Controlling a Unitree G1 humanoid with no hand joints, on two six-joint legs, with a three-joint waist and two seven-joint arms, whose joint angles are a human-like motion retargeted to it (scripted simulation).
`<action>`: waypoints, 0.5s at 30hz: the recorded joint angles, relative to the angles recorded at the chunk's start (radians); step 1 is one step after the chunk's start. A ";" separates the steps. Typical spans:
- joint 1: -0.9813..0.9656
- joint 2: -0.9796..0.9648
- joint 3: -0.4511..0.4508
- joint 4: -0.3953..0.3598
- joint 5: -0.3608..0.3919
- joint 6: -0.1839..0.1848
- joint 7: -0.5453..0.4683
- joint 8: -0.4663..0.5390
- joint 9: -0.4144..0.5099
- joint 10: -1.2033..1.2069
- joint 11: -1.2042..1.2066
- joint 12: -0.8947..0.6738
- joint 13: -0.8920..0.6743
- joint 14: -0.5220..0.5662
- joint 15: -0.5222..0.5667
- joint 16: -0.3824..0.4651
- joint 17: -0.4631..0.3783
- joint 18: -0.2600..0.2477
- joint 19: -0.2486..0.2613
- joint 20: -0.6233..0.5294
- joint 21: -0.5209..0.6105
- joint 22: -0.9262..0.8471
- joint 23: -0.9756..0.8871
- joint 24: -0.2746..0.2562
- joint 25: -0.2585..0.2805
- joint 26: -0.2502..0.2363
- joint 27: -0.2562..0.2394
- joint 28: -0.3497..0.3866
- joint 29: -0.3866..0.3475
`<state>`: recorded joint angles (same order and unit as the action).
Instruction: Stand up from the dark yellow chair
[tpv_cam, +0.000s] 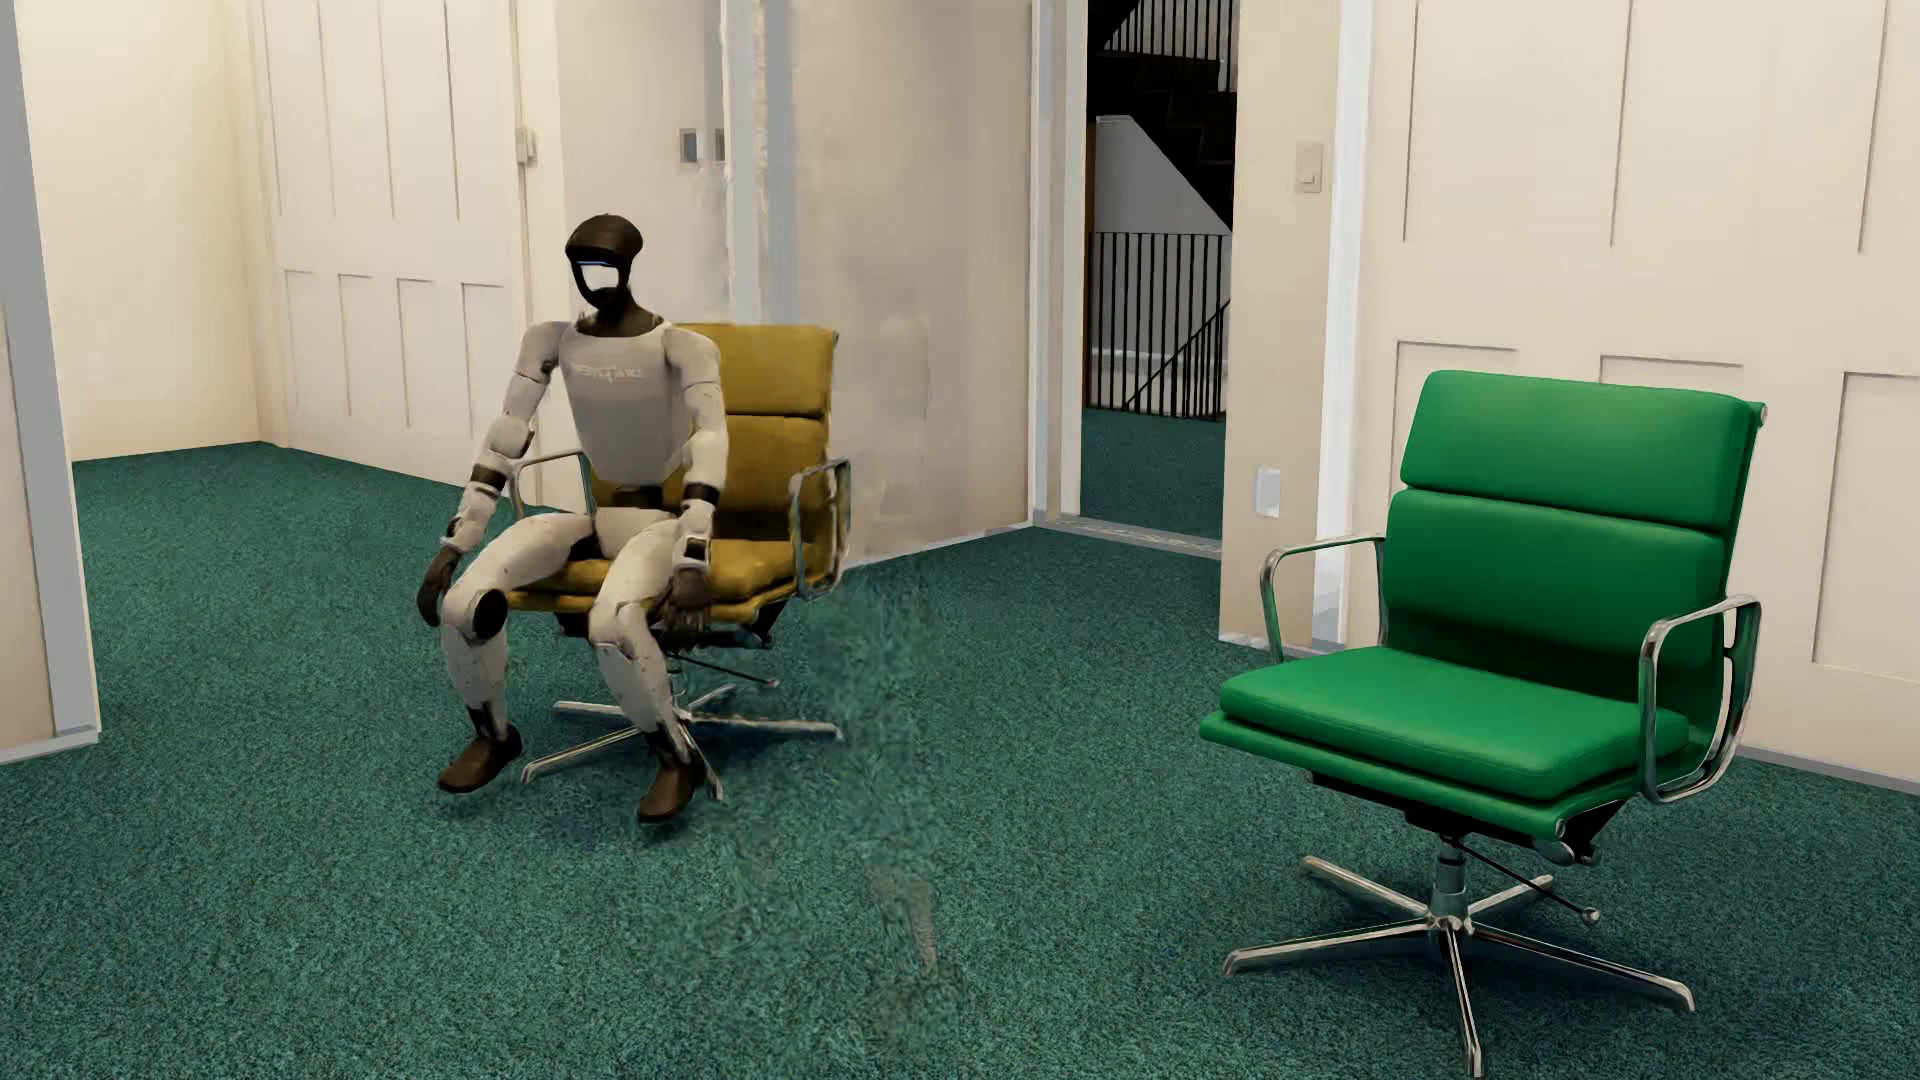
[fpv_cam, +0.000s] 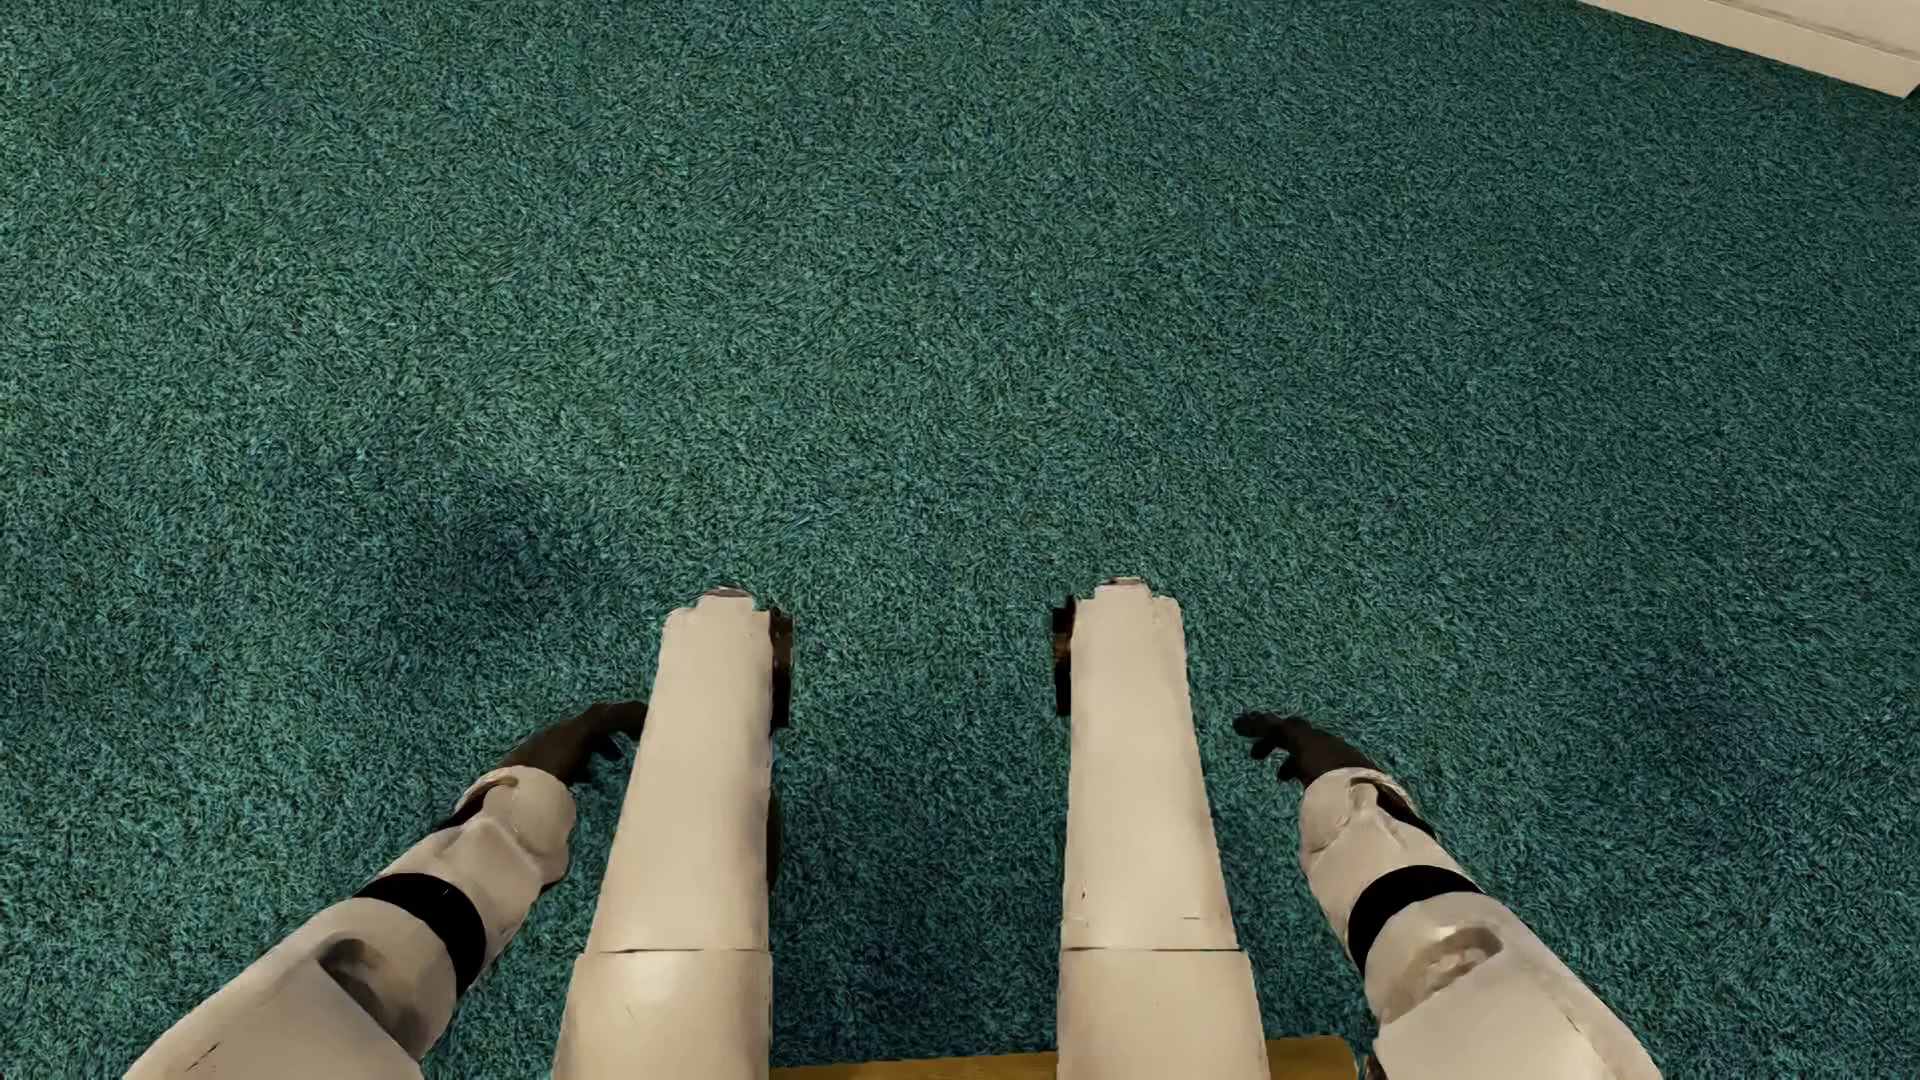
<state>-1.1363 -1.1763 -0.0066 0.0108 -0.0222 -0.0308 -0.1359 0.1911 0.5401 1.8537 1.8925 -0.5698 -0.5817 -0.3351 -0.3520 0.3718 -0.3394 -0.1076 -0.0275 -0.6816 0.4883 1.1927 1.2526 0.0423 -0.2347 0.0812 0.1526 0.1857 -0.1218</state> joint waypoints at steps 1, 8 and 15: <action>0.001 0.001 0.001 -0.002 0.000 0.001 0.000 0.001 -0.001 0.001 0.001 0.002 0.004 0.000 -0.001 -0.001 0.002 0.000 0.000 0.002 -0.003 0.011 0.010 -0.005 0.003 0.003 0.003 -0.004 0.002; -0.001 -0.001 -0.001 -0.001 0.005 0.000 0.001 0.000 0.005 0.000 -0.001 -0.003 -0.003 0.001 0.001 0.012 -0.007 -0.004 -0.003 0.012 0.002 0.032 0.025 -0.005 0.001 0.012 0.009 -0.009 0.003; -0.029 -0.029 0.002 -0.005 0.011 -0.001 -0.003 0.004 0.025 0.001 0.000 -0.036 -0.029 -0.002 -0.001 0.008 -0.003 -0.009 -0.003 0.005 0.003 0.040 0.020 -0.014 0.006 0.012 0.000 -0.011 -0.006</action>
<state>-1.1648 -1.2054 -0.0049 0.0054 -0.0112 -0.0323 -0.1388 0.1955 0.5653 1.8542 1.8927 -0.6057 -0.6106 -0.3367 -0.3530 0.3800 -0.3424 -0.1171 -0.0307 -0.6762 0.4914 1.2331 1.2728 0.0286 -0.2292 0.0927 0.1530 0.1743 -0.1273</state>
